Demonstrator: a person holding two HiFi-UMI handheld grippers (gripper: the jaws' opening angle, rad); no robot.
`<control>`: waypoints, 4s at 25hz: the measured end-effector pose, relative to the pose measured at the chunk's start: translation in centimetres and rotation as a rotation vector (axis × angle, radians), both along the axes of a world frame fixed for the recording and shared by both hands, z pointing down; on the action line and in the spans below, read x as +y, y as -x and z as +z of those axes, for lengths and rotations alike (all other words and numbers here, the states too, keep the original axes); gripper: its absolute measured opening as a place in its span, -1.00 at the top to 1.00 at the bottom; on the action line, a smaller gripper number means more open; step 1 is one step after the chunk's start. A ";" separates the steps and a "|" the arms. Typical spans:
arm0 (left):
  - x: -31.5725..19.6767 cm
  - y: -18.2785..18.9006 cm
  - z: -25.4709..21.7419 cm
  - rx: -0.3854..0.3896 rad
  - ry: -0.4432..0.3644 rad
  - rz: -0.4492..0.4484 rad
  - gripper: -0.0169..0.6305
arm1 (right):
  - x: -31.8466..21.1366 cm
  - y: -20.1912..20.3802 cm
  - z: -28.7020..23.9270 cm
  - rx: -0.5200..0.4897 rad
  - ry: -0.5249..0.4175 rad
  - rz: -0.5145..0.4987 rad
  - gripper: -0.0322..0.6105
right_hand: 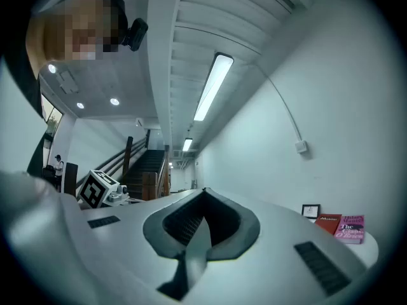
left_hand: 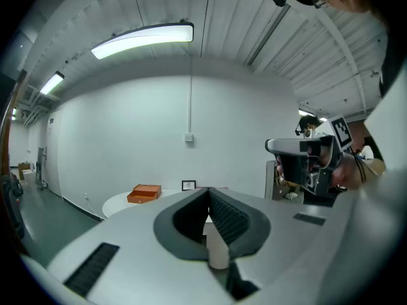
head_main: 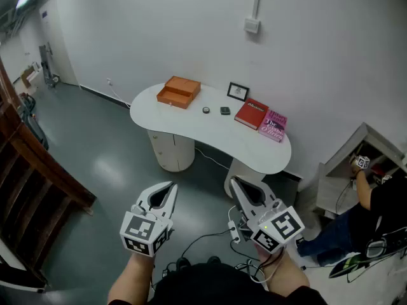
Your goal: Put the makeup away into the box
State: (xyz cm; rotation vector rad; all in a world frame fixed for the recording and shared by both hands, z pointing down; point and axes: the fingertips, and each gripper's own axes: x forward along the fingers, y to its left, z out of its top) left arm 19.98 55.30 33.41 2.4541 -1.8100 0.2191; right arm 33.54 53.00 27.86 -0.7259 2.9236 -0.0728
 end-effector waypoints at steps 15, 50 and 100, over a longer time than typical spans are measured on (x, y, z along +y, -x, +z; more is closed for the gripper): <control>0.0 -0.8 0.2 0.023 -0.008 -0.116 0.93 | -2.2 -7.3 1.9 -0.001 0.003 0.097 0.79; -21.1 22.7 3.9 0.070 0.061 -0.045 0.93 | -23.6 18.9 6.3 0.085 0.170 0.063 0.79; -65.1 27.5 12.1 0.072 0.272 0.164 0.93 | -66.6 24.0 21.9 0.274 0.434 0.233 0.78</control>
